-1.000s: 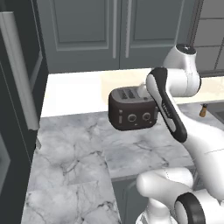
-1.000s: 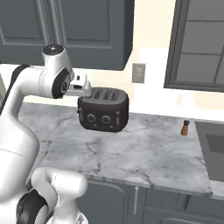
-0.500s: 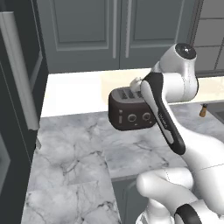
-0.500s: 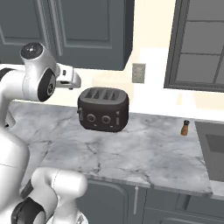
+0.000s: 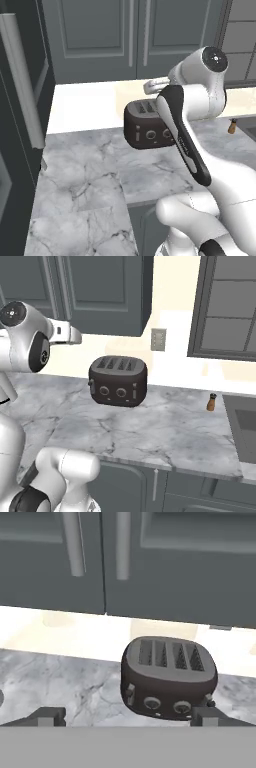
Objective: Pick the dish brush and dish brush from the cabinet and place them on the counter.
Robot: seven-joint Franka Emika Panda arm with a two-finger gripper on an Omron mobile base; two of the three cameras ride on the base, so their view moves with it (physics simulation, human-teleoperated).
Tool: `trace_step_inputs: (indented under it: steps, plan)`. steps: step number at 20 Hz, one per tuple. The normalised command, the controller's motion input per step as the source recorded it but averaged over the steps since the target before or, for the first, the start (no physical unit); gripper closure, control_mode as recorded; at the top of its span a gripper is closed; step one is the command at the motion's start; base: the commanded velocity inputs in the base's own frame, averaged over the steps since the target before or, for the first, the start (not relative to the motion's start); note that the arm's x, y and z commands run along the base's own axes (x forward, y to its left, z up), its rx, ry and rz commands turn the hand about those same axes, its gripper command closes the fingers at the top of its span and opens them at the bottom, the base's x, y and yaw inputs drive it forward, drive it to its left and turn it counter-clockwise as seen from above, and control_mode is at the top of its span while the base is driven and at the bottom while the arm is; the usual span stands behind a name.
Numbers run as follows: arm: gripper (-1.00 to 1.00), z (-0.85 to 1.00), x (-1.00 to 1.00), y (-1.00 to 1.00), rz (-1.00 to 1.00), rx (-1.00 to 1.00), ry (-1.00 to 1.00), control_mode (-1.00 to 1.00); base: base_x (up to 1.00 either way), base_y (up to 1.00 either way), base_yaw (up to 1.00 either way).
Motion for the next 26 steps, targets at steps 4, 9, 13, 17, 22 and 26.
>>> trace_step_inputs:
  steps: [4, 9, 13, 17, 22, 26]
  plan:
    - [-1.00, 0.11, -0.14, 0.01, 0.00, 0.04, -0.21, -1.00, 0.00, 0.00, 0.00]
    - [-1.00, 0.15, -0.01, 0.00, 0.00, 0.10, -0.17, -1.00, 0.00, 0.00, 0.00]
    - [-1.00, 0.33, 0.00, 0.00, 0.00, 0.09, -0.15, -1.00, 0.00, 0.00, 0.00]
    - [-1.00, 0.35, 0.03, 0.00, 0.00, 0.02, -0.16, -1.00, 0.00, 0.00, 0.00]
    - [-1.00, 0.36, 0.04, 0.00, 0.00, 0.00, -0.17, -1.00, 0.00, 0.00, 0.00]
    - [-1.00, 0.21, 0.14, 0.00, 0.00, -0.01, -0.18, -1.00, 0.00, 0.00, 0.00]
